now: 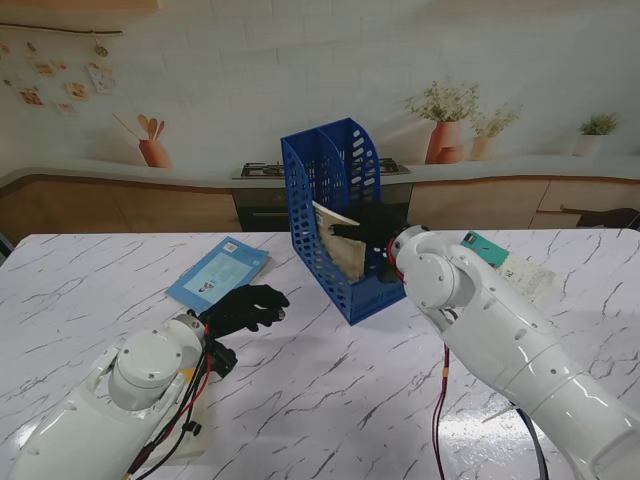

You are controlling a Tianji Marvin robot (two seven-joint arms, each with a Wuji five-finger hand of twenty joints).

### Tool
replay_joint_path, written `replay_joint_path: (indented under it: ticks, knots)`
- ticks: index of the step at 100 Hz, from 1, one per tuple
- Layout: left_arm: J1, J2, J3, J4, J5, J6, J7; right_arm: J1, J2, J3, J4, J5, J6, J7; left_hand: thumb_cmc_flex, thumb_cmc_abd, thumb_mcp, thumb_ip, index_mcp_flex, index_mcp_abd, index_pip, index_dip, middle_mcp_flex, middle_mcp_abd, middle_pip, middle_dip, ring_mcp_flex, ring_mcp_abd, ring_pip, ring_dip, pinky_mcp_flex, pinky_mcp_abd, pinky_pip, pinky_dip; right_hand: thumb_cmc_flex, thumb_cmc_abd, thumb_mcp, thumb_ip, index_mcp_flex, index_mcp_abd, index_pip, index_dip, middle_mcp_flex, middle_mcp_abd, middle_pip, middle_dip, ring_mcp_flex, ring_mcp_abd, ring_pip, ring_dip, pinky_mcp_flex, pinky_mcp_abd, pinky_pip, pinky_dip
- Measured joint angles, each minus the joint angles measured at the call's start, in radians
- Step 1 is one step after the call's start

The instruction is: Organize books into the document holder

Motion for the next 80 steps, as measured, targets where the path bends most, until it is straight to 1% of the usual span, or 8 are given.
replay_joint_path:
  ticks: [3,7,20,31,33,47,63,80]
  knots:
    - [-0.001,0.000,0.000,0.002,-0.005,0.000,-0.001,-0.006,0.002,0.006,-0.011,0.000,0.002,0.005,0.000,0.000,0.000,0.000,0.000,0.000,0.000,0.000,0.000,0.000,0.000,0.000,0.000,0.000,0.000,0.000,0.000,0.000,0.000,0.000,-0.016,0.015,-0.012,0.027,-0.014,0.000,-0.055,0.012,-0.045,0.007,-0.040,-0.015,-0.053,0.010,-0.071,-0.022,-0.071,0.000,-0.061,0.000]
    - [-0.002,0.000,0.000,0.003,-0.011,0.000,-0.003,-0.014,0.004,0.016,-0.027,0.002,0.006,0.013,0.000,0.000,0.000,0.000,0.000,0.000,0.000,0.000,0.000,0.000,0.000,0.000,0.000,0.000,0.000,0.000,0.000,0.000,0.000,0.000,-0.035,0.030,-0.026,0.040,-0.026,0.001,-0.104,0.029,-0.089,0.012,-0.069,-0.030,-0.109,0.015,-0.145,-0.047,-0.156,0.000,-0.137,0.000]
    - [-0.003,0.000,0.000,0.005,-0.015,0.000,-0.006,-0.039,0.012,0.042,-0.074,0.001,0.012,0.028,0.000,0.000,0.000,0.000,0.000,0.000,0.000,0.000,0.000,0.000,0.000,0.000,0.000,0.000,0.000,0.000,0.000,0.000,0.000,0.000,-0.044,0.041,-0.088,0.041,-0.076,0.002,-0.198,0.038,-0.218,0.033,-0.177,-0.090,-0.269,0.025,-0.337,-0.106,-0.425,0.000,-0.405,-0.037]
    - [-0.003,0.000,0.000,0.006,-0.014,0.000,-0.007,-0.082,0.017,0.094,-0.136,-0.050,0.013,0.026,0.000,0.000,0.000,0.000,0.000,0.000,0.000,0.000,0.000,0.000,0.000,0.000,0.000,0.000,0.000,0.000,0.000,0.000,0.000,0.000,-0.052,0.053,-0.143,0.041,-0.097,0.002,-0.234,0.038,-0.266,0.036,-0.239,-0.135,-0.364,0.036,-0.447,-0.164,-0.547,0.000,-0.545,-0.078]
    - [-0.003,0.000,0.000,0.006,-0.013,0.000,-0.007,-0.089,0.019,0.101,-0.148,-0.058,0.016,0.025,0.000,0.000,0.000,0.000,0.000,0.000,0.000,0.000,0.000,0.000,0.000,0.000,0.000,0.000,0.000,0.000,0.000,0.000,0.000,0.000,-0.052,0.053,-0.149,0.041,-0.097,0.002,-0.235,0.038,-0.276,0.036,-0.262,-0.153,-0.374,0.036,-0.464,-0.173,-0.558,0.000,-0.560,-0.083]
    - [-0.001,0.000,-0.002,0.003,-0.009,0.008,-0.007,-0.157,0.027,0.180,-0.249,-0.100,0.048,0.018,0.000,0.000,-0.001,0.000,0.000,0.001,0.000,0.000,0.000,0.000,0.000,0.000,0.000,0.000,0.000,0.000,0.000,0.000,0.000,0.000,-0.052,0.055,-0.185,0.051,-0.097,0.024,-0.255,0.024,-0.269,0.036,-0.275,-0.169,-0.390,0.036,-0.500,-0.215,-0.585,0.000,-0.601,-0.088]
    - [0.012,0.000,-0.017,-0.006,-0.008,0.015,-0.007,-0.267,0.047,0.321,-0.404,-0.212,0.076,0.071,0.000,0.000,-0.010,0.000,0.000,0.002,0.000,0.000,0.000,0.000,0.000,0.000,0.000,0.000,0.000,0.000,0.000,0.000,0.000,0.000,-0.052,0.055,-0.199,0.051,-0.095,0.034,-0.256,0.023,-0.267,0.036,-0.275,-0.169,-0.383,0.036,-0.500,-0.216,-0.584,0.000,-0.605,-0.089]
    - [0.016,0.000,-0.019,-0.007,-0.008,0.015,-0.001,-0.342,0.073,0.429,-0.466,-0.244,0.085,0.121,0.001,0.000,-0.011,0.000,0.000,0.008,0.000,0.000,0.000,0.000,0.000,0.000,0.000,0.000,0.000,0.000,0.000,0.000,0.000,0.000,-0.052,0.055,-0.211,0.051,-0.093,0.034,-0.256,0.023,-0.230,0.035,-0.272,-0.169,-0.369,0.036,-0.499,-0.216,-0.580,0.000,-0.605,-0.089]
